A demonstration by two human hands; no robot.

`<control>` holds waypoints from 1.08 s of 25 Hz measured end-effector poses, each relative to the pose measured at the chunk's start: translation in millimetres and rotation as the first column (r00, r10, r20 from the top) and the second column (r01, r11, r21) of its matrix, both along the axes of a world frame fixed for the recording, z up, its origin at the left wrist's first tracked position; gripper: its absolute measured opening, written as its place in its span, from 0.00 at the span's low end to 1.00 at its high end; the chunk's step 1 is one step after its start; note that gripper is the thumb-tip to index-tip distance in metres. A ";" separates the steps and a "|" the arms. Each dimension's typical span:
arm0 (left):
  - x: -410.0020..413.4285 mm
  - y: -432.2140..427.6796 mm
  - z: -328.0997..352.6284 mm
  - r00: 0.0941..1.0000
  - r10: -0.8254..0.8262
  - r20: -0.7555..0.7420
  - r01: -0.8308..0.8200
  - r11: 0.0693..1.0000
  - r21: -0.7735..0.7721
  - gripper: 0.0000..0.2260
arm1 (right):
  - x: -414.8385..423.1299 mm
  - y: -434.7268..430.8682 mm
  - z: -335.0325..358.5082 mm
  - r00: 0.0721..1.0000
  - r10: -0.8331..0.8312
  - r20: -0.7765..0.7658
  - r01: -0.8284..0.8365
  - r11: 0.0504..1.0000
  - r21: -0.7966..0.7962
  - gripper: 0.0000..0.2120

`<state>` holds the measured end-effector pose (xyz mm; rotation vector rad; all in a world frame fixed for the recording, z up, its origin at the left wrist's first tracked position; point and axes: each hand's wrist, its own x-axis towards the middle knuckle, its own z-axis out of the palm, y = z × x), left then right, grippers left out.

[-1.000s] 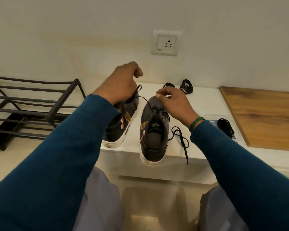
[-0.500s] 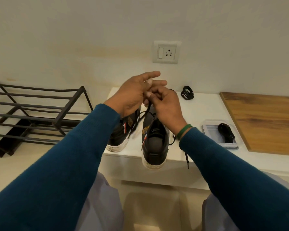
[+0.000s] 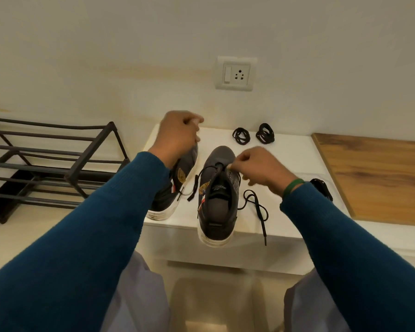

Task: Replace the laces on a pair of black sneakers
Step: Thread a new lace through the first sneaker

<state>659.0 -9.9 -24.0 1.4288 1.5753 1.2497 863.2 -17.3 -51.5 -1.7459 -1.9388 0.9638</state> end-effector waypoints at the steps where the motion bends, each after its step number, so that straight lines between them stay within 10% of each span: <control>1: 5.2 -0.7 -6.7 0.995 -0.073 -0.071 0.066 0.994 -0.092 0.11 | 0.5 -4.8 -2.8 0.997 0.072 0.036 -0.069 0.996 -0.058 0.12; 7: 35.4 -4.0 -33.3 0.929 -0.228 -0.292 0.171 0.963 -0.210 0.07 | -15.7 -14.1 -23.6 0.980 0.091 0.175 -0.101 0.994 0.051 0.09; 14: 46.8 -4.5 -47.3 0.909 -0.204 -0.362 0.135 0.969 -0.208 0.06 | 3.2 -6.9 -24.1 0.863 -0.337 -0.377 0.196 0.911 -0.364 0.07; 27: 52.9 -1.8 -46.9 0.894 -0.249 -0.374 0.166 0.956 -0.240 0.10 | 20.9 -3.1 -27.6 0.800 -0.368 -0.474 0.104 0.863 -0.494 0.10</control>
